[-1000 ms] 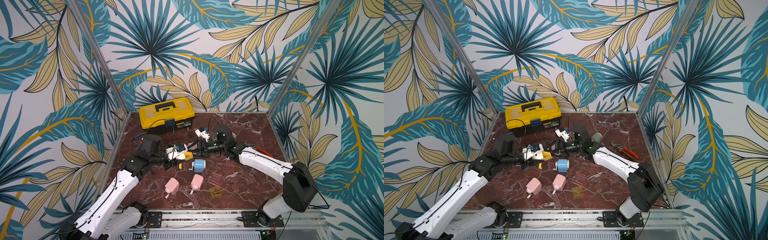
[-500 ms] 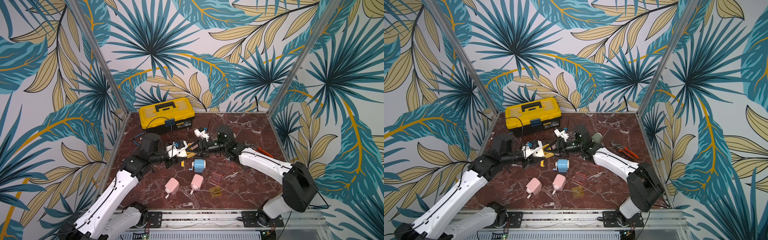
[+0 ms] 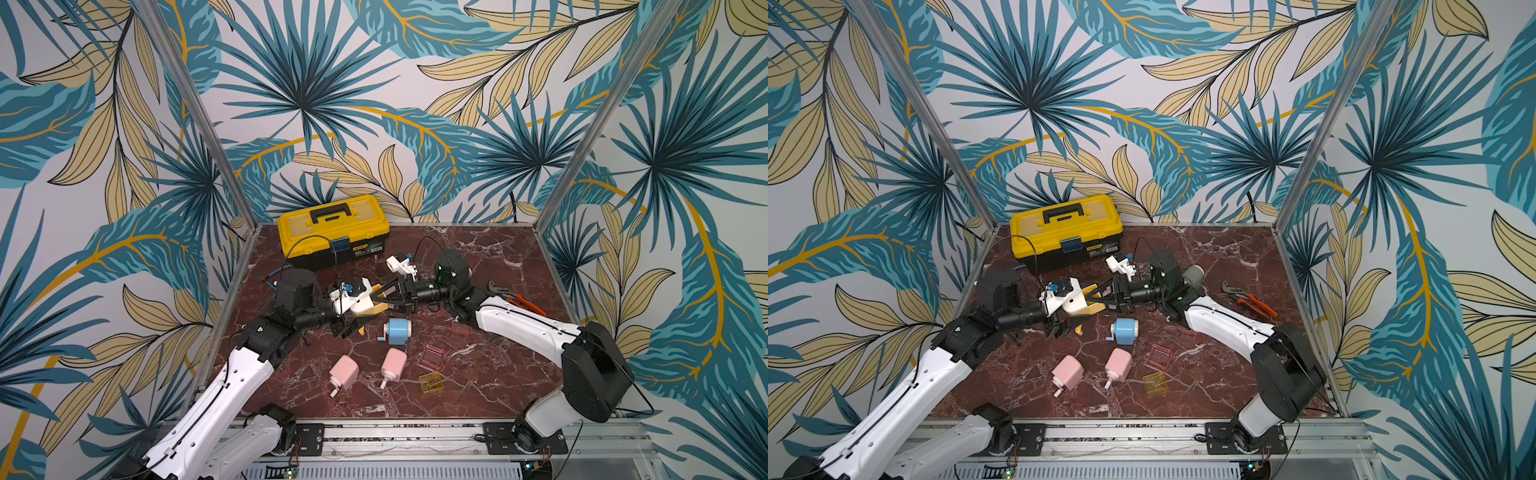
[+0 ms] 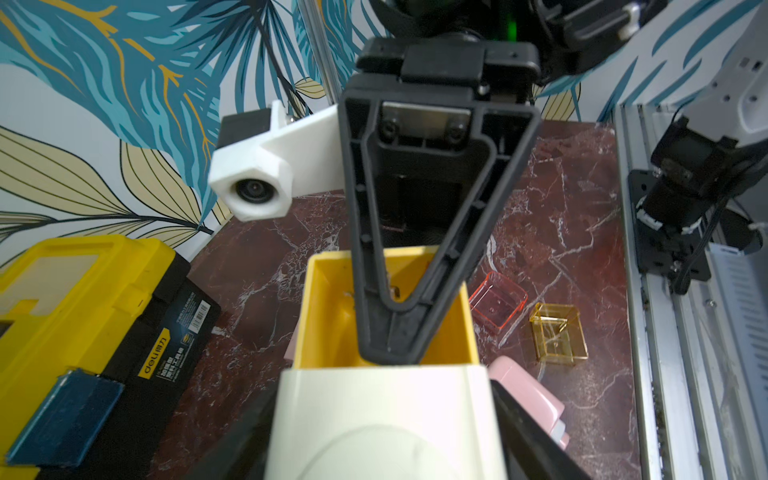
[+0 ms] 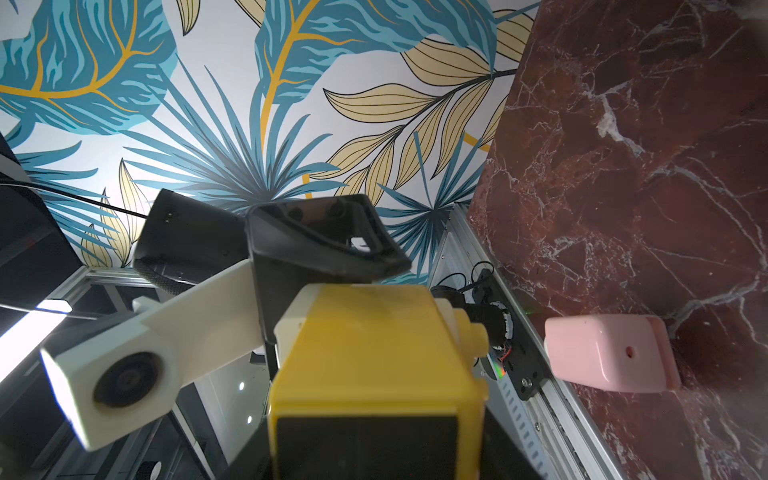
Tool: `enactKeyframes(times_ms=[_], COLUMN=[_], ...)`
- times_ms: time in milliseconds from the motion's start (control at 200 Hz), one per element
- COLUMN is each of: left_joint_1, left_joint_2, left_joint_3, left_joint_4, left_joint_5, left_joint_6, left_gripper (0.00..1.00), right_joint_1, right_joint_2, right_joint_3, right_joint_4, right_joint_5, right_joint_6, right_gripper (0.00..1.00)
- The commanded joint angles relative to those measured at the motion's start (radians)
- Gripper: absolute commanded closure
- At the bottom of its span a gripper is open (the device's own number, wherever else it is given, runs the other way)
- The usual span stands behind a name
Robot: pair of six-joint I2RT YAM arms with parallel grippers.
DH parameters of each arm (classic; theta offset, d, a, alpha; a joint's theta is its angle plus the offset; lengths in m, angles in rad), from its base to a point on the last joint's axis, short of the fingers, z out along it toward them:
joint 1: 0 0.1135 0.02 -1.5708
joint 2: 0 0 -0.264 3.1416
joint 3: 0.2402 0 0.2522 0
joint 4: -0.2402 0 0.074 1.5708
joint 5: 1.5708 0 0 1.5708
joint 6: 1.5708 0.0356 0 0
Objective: Put the tray back into the pencil sharpener
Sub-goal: Pick up the pencil sharpener from the center of the board.
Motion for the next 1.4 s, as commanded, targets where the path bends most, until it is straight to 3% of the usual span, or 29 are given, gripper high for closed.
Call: enactKeyframes(times_ms=[0,125,325,841,1397], left_joint_1=[0.013,0.060,0.078,0.073,0.047], left_joint_2=[-0.039,-0.098,-0.165,-0.180,-0.108], left_joint_3=[-0.048,-0.125,-0.218,-0.346,-0.354], left_joint_4=[0.111,0.268,0.437,0.782,0.874], left_joint_5=[0.003,0.053,0.105,0.120,0.128], left_joint_6=[-0.055,-0.173,-0.311,-0.519,-0.532], left_gripper=[0.12,0.00,0.00,0.23,0.54], right_joint_1=[0.003,0.001,0.002,0.003,0.009], right_joint_2=[0.001,0.002,-0.001,0.004,0.022], right_joint_3=[-0.018,-0.042,-0.052,-0.031,-0.024], right_joint_4=[0.101,0.202,0.276,0.355,0.415], right_joint_5=[-0.029,-0.020,-0.007,0.016,0.040], right_joint_6=[0.057,0.128,0.181,0.257,0.299], right_gripper=[0.68,0.69,0.69,0.70,0.69])
